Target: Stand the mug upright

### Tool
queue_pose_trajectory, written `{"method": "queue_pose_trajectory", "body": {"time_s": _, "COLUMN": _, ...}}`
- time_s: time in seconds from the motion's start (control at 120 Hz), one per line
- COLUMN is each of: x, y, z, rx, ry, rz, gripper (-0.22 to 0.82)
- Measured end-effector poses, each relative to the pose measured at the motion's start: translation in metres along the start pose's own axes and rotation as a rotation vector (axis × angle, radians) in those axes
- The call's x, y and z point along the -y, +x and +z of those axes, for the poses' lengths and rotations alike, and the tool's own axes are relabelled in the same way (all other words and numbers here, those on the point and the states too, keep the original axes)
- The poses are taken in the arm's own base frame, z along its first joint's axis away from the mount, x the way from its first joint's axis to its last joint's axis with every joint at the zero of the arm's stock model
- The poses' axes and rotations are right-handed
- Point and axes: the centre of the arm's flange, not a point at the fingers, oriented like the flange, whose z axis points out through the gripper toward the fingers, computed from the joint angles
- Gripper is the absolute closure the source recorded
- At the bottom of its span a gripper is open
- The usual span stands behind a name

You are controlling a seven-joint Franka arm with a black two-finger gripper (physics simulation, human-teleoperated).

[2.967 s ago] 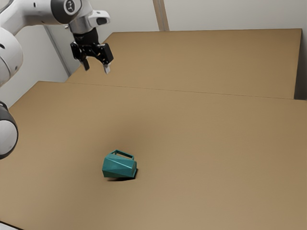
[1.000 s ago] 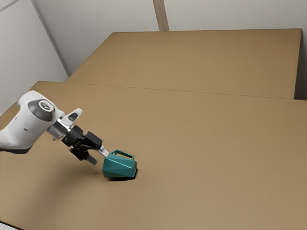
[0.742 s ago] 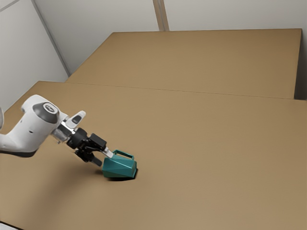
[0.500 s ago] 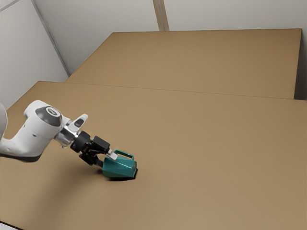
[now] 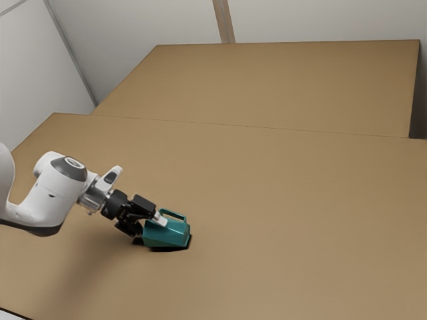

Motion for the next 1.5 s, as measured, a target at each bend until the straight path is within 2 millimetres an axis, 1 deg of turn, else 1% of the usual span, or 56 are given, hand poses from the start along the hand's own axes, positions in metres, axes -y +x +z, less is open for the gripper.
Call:
{"method": "queue_pose_trajectory", "body": {"time_s": 0.55, "x": -0.008, "y": 0.004, "z": 0.01, "rx": -0.014, "ry": 0.011, "rz": 0.033, "gripper": 0.47}}
{"method": "queue_pose_trajectory", "body": {"time_s": 0.683, "x": -0.012, "y": 0.006, "z": 0.011, "rx": -0.016, "ry": 0.016, "rz": 0.046, "gripper": 0.55}}
{"method": "queue_pose_trajectory", "body": {"time_s": 0.792, "x": -0.016, "y": 0.007, "z": 0.012, "rx": -0.017, "ry": 0.016, "rz": 0.054, "gripper": 0.65}}
{"method": "queue_pose_trajectory", "body": {"time_s": 0.933, "x": -0.024, "y": 0.009, "z": 0.016, "rx": -0.01, "ry": 0.022, "rz": 0.072, "gripper": 0.73}}
{"method": "queue_pose_trajectory", "body": {"time_s": 1.05, "x": -0.037, "y": 0.013, "z": 0.011, "rx": -0.022, "ry": 0.016, "rz": 0.102, "gripper": 0.75}}
{"method": "queue_pose_trajectory", "body": {"time_s": 1.167, "x": -0.048, "y": 0.024, "z": -0.012, "rx": -0.068, "ry": 0.014, "rz": 0.13, "gripper": 0.76}}
{"method": "queue_pose_trajectory", "body": {"time_s": 1.233, "x": -0.06, "y": 0.031, "z": -0.021, "rx": -0.085, "ry": 0.016, "rz": 0.16, "gripper": 0.76}}
{"method": "queue_pose_trajectory", "body": {"time_s": 1.333, "x": -0.085, "y": 0.044, "z": -0.03, "rx": -0.094, "ry": 0.029, "rz": 0.223, "gripper": 0.77}}
{"method": "queue_pose_trajectory", "body": {"time_s": 1.417, "x": -0.117, "y": 0.063, "z": -0.048, "rx": -0.092, "ry": 0.091, "rz": 0.322, "gripper": 0.77}}
{"method": "queue_pose_trajectory", "body": {"time_s": 1.5, "x": -0.147, "y": 0.078, "z": -0.063, "rx": -0.066, "ry": 0.188, "rz": 0.423, "gripper": 0.77}}
